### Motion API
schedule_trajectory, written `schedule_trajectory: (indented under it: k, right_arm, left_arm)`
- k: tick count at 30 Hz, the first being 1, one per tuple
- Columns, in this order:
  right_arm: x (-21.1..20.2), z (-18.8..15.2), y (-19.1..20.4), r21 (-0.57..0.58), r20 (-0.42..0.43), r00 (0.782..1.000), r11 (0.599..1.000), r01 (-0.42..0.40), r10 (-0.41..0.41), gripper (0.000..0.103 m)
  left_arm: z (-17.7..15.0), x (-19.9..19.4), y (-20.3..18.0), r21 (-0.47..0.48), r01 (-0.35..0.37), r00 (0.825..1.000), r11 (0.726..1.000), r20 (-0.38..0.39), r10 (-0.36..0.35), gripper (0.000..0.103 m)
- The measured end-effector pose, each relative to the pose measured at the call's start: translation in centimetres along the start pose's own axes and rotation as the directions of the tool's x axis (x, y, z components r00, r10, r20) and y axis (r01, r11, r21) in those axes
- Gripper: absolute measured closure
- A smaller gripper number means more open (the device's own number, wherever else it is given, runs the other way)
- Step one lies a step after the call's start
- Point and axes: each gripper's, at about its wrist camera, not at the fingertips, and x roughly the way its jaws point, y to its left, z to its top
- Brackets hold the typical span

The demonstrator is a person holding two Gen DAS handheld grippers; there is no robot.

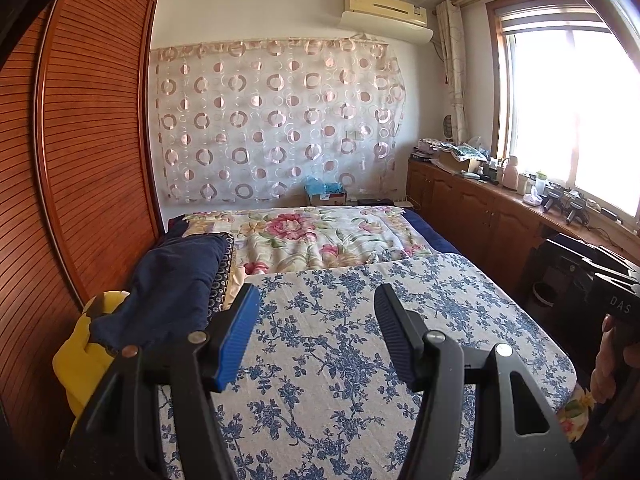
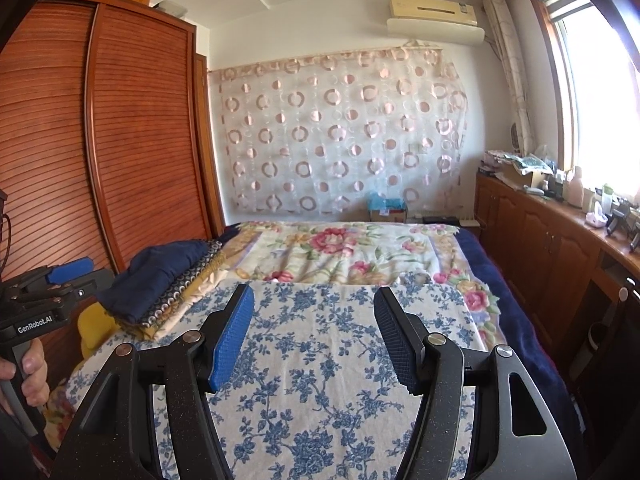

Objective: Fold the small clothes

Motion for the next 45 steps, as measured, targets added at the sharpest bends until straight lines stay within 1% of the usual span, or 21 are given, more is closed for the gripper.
schedule_trajectory:
  k: [45]
  right_arm:
    - [0.15,-0.35,-0.31,0.002,0.001,1.0,1.0,-0.004,0.004,0.039]
  left_arm:
    - [0.03,-0.45,0.19,0.0,-0.001,1.0,1.0,0.0,0.001,0.044]
